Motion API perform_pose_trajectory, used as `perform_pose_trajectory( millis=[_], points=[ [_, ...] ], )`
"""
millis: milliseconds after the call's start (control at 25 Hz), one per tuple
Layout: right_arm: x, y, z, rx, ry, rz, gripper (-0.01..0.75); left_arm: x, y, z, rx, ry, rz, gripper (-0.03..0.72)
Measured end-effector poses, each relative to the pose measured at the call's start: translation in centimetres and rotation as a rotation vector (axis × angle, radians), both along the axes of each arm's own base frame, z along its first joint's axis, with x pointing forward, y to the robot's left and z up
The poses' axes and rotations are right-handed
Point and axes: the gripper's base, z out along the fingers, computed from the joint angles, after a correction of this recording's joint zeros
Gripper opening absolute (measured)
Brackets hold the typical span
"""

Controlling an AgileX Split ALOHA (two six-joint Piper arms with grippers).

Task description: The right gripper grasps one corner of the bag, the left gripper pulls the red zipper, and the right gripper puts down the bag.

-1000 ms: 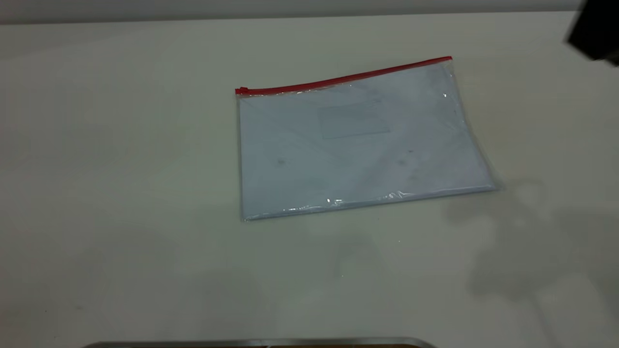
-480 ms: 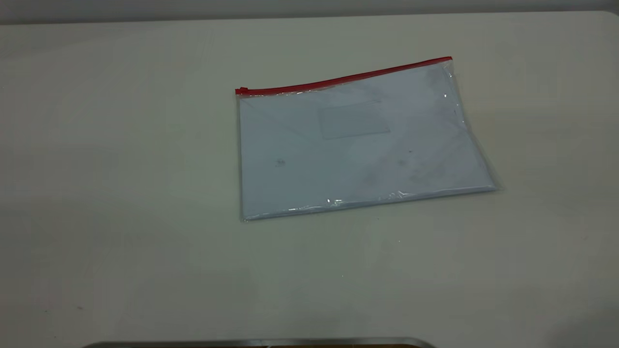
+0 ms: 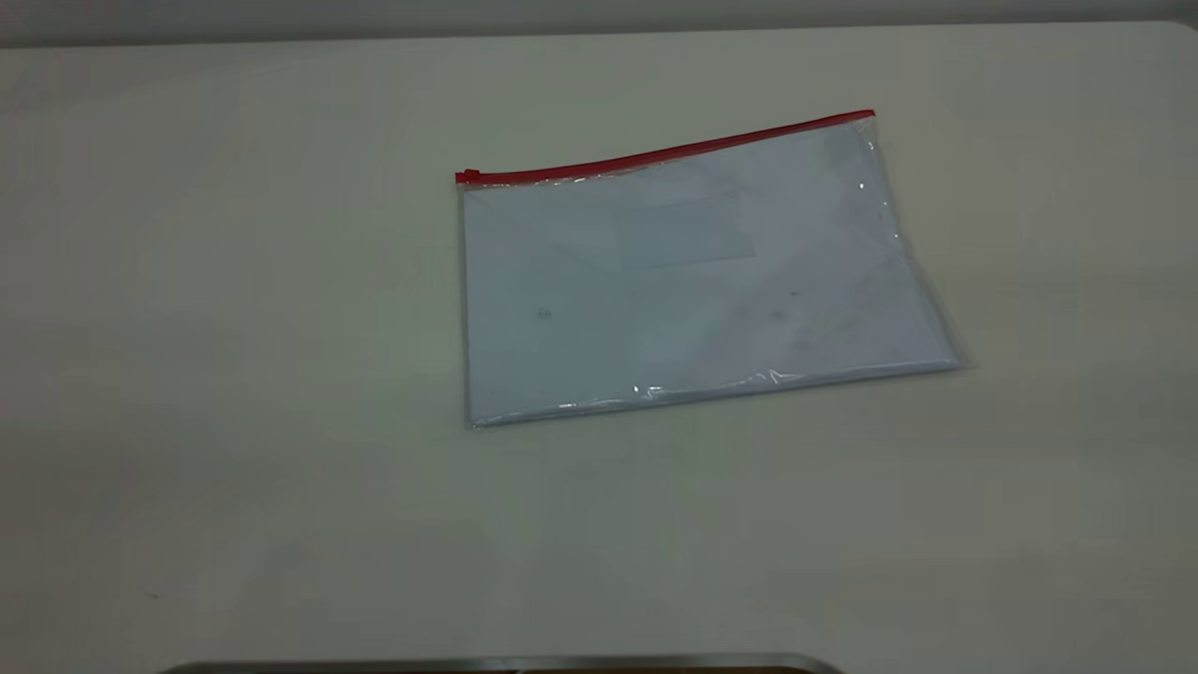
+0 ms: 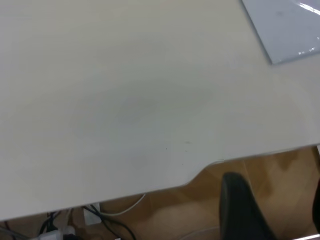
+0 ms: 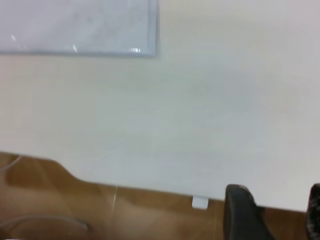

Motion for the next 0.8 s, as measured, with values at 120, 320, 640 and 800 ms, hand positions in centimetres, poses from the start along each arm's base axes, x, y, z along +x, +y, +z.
perform_pose_trajectory(
  millis=[120, 320, 640, 800],
  points=[
    [-0.5, -0.1, 0.1, 0.005, -0.036, 0.0, 0.346, 0.0, 0.0, 0.0, -0.003, -0.001, 0.005, 0.424],
    [-0.8, -0.1, 0.2, 0.009, -0.056, 0.0, 0.346, 0.0, 0.0, 0.0, -0.004, -0.001, 0.007, 0.424],
    [-4.0, -0.5, 0.4, 0.031, -0.268, -0.105, 0.346, -1.0, 0.0, 0.0, -0.003, -0.074, 0.009, 0.424],
    [-4.3, -0.5, 0.3, 0.031, -0.28, -0.126, 0.346, -2.1, -0.1, -0.1, -0.001, -0.148, 0.006, 0.424]
  ],
)
